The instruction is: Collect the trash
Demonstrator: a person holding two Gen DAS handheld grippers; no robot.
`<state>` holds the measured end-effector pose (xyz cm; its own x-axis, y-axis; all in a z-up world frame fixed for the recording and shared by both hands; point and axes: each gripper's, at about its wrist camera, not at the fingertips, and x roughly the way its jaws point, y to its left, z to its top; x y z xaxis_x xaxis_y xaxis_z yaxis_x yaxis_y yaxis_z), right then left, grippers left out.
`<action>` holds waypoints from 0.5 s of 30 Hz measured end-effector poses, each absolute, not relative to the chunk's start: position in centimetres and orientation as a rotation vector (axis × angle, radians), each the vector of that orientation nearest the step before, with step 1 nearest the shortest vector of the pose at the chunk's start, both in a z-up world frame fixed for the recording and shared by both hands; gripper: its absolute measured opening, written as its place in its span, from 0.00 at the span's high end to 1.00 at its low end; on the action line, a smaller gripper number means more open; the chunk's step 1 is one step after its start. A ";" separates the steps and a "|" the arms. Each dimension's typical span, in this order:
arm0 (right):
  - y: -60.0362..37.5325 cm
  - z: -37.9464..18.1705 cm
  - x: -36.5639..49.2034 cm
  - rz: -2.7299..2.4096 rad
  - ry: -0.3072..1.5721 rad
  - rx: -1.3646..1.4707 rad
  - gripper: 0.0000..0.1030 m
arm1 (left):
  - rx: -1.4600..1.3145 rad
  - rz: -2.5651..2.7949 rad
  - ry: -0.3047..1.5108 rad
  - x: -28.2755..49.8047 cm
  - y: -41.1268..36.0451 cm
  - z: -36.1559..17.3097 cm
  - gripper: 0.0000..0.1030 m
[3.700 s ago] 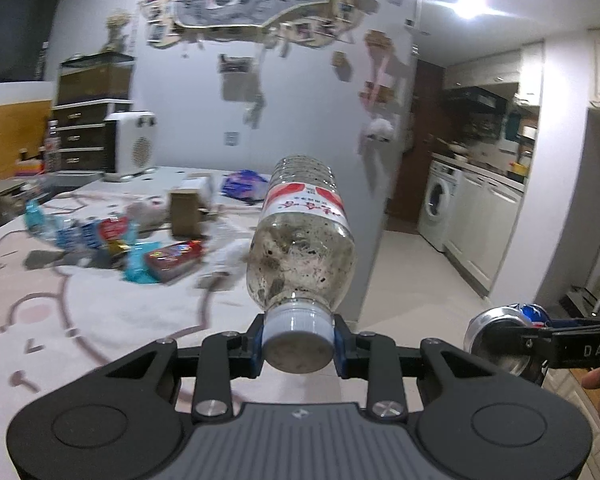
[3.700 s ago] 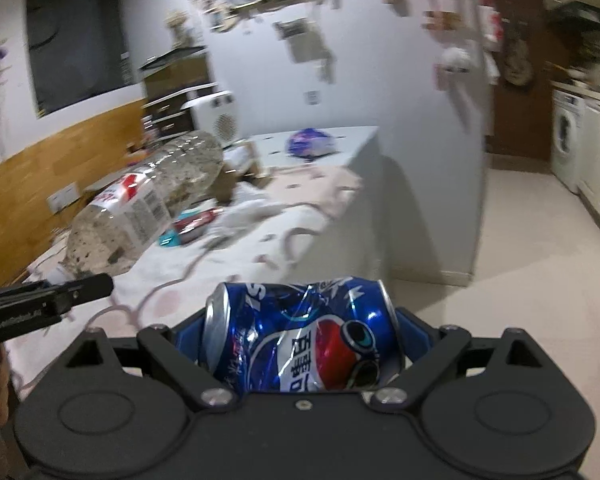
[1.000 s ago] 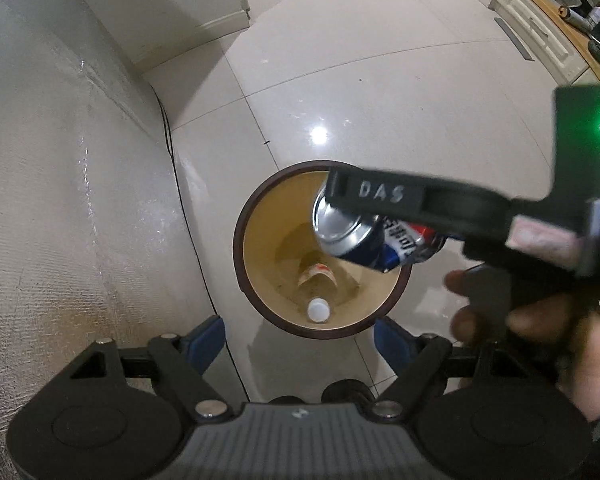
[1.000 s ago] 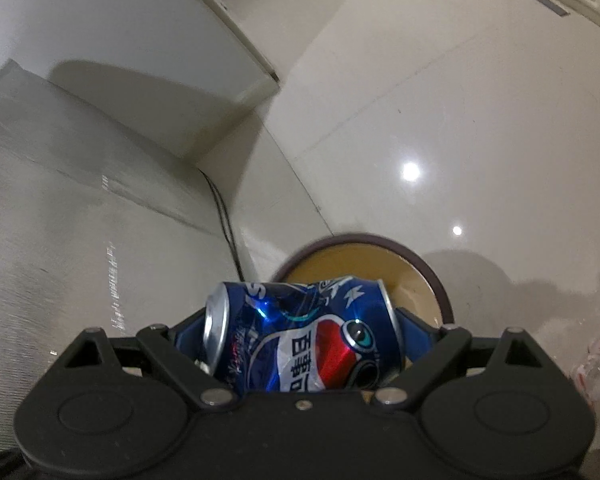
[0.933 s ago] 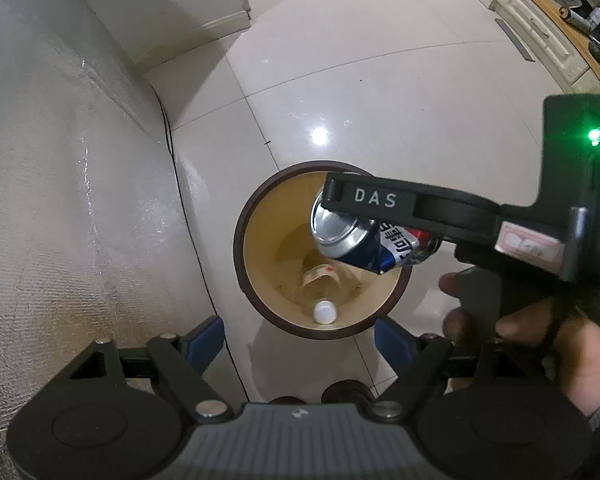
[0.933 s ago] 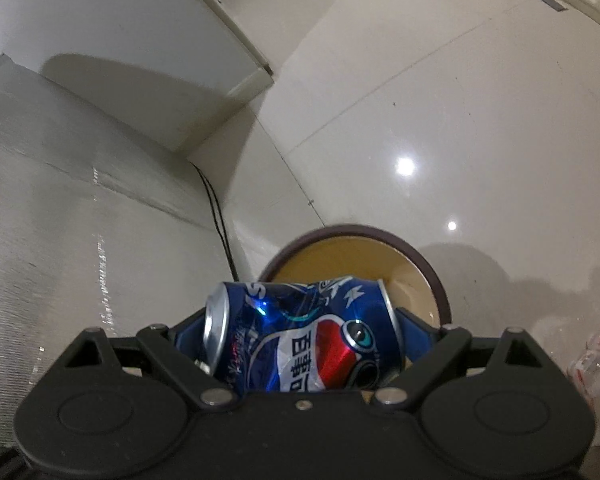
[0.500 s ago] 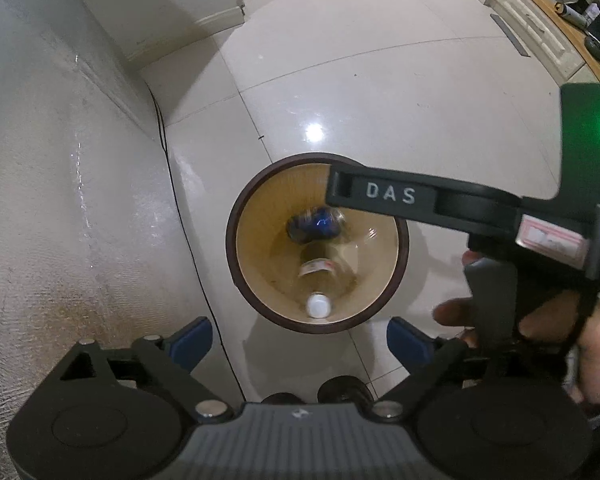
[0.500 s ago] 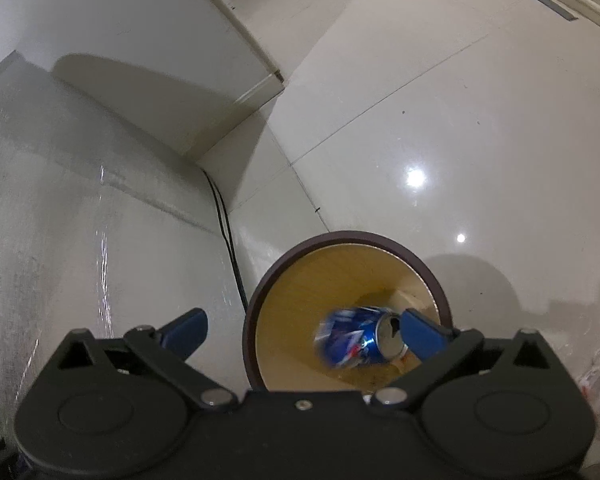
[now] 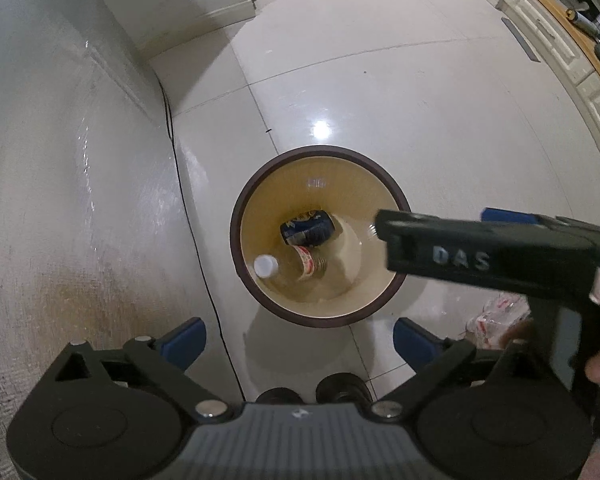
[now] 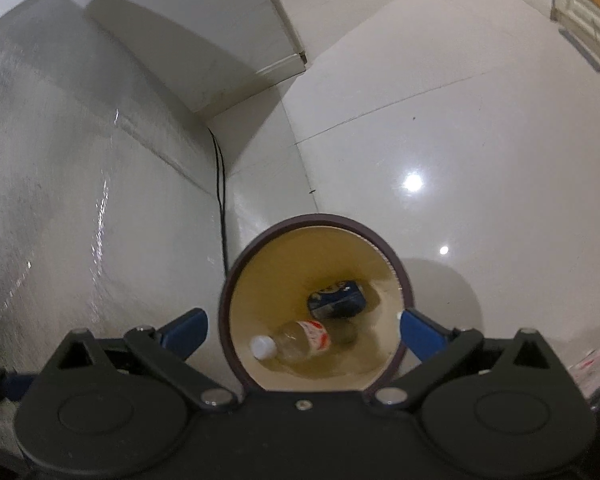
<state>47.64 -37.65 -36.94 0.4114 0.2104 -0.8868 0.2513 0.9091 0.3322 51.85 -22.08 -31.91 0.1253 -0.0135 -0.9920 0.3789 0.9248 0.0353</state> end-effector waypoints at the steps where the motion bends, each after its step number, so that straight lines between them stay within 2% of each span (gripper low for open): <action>1: -37.6 -36.7 47.5 -0.026 1.159 0.438 0.00 | 0.305 -0.288 1.422 51.8 -22.0 -31.9 0.02; 15: -37.4 -32.4 43.9 -0.037 1.145 0.318 0.00 | 0.246 -0.203 1.376 48.9 -19.9 -30.5 0.00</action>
